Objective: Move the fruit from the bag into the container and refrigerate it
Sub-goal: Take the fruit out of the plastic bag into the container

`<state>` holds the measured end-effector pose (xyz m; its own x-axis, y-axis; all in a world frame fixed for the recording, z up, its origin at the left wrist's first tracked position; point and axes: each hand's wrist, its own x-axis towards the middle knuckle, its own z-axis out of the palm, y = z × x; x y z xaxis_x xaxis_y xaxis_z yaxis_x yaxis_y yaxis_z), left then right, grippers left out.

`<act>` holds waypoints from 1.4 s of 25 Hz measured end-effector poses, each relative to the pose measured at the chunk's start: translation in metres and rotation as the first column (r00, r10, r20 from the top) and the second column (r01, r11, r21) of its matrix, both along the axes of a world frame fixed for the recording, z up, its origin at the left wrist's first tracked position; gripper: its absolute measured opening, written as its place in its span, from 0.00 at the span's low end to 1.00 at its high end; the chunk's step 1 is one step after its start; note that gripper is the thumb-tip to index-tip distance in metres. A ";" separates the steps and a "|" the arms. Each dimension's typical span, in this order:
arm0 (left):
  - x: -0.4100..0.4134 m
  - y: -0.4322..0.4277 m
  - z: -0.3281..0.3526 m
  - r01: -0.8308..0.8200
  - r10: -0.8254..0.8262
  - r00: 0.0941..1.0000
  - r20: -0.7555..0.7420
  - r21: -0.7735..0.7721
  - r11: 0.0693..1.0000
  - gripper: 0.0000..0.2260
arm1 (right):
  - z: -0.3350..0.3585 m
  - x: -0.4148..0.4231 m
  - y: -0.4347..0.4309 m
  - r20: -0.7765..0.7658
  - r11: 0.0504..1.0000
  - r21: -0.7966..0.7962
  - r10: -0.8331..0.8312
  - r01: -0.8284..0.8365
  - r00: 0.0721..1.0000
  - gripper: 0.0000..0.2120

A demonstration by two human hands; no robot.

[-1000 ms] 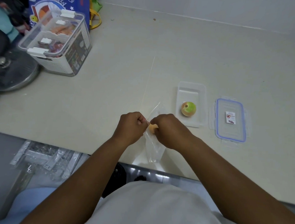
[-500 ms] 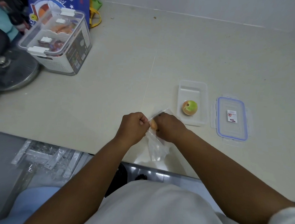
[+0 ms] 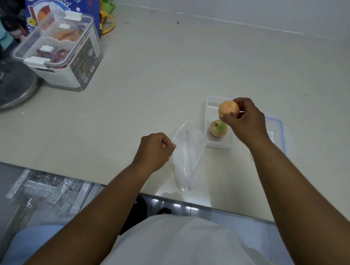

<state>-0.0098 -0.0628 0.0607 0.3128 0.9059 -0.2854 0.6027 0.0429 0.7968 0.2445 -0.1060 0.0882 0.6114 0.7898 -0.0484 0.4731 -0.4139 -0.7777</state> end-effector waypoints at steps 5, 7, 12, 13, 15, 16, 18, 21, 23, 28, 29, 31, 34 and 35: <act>-0.001 -0.001 0.002 -0.013 0.013 1.000 -0.010 -0.005 1.000 0.08 | -0.039 0.028 0.064 0.303 0.902 -0.419 0.245 -0.102 0.921 0.17; -0.001 -0.002 0.003 -0.020 0.020 1.000 -0.012 -0.007 1.000 0.08 | -0.050 0.030 0.075 0.329 0.861 -0.497 0.304 -0.110 0.894 0.21; 0.004 -0.001 0.002 -0.022 0.022 0.999 -0.024 0.006 1.000 0.09 | -0.063 0.034 0.089 0.348 0.772 -0.630 0.382 -0.088 0.856 0.18; 0.005 -0.001 0.001 -0.023 0.023 0.999 -0.022 0.008 1.000 0.09 | -0.064 0.034 0.090 0.345 0.760 -0.644 0.393 -0.089 0.853 0.17; 0.005 0.000 0.000 -0.024 0.024 1.000 -0.020 0.011 1.000 0.08 | -0.068 0.035 0.088 0.342 0.753 -0.650 0.407 -0.099 0.847 0.15; 0.005 0.001 0.000 -0.025 0.025 1.000 -0.018 0.011 1.000 0.08 | -0.069 0.034 0.085 0.344 0.757 -0.646 0.404 -0.098 0.848 0.15; 0.004 0.001 -0.001 -0.028 0.028 1.000 -0.009 0.008 1.000 0.08 | -0.068 0.030 0.077 0.377 0.778 -0.622 0.398 -0.090 0.837 0.17; 0.004 0.002 -0.002 -0.040 0.040 0.999 -0.008 0.007 0.999 0.08 | -0.058 0.013 0.063 0.486 0.921 -0.357 0.326 -0.156 0.811 0.19; 0.004 0.002 -0.003 -0.047 0.047 0.999 -0.010 0.008 0.999 0.08 | -0.045 -0.006 0.047 0.398 0.976 -0.102 0.215 -0.190 0.892 0.15; 0.005 -0.001 -0.004 -0.099 0.101 0.992 0.074 -0.039 0.994 0.08 | -0.041 -0.068 -0.027 -0.278 0.992 -0.075 0.073 -0.097 0.958 0.12; 0.006 -0.003 -0.004 -0.088 0.094 0.991 0.092 -0.059 0.994 0.09 | -0.043 -0.078 -0.039 -0.443 0.985 -0.128 0.049 -0.118 0.895 0.15; 0.009 -0.008 -0.004 -0.025 0.037 0.992 0.123 -0.100 0.995 0.10 | -0.045 -0.089 -0.051 -0.731 0.958 -0.178 0.025 -0.226 0.682 0.28; 0.013 -0.019 -0.004 0.150 -0.136 0.974 0.181 -0.067 0.986 0.10 | -0.047 -0.094 -0.044 -0.928 0.973 -0.041 0.047 -0.228 0.368 0.33; 0.014 -0.021 -0.004 0.212 -0.201 0.959 0.198 -0.034 0.977 0.11 | -0.049 -0.094 -0.039 -0.949 0.982 -0.008 0.053 -0.191 0.312 0.33</act>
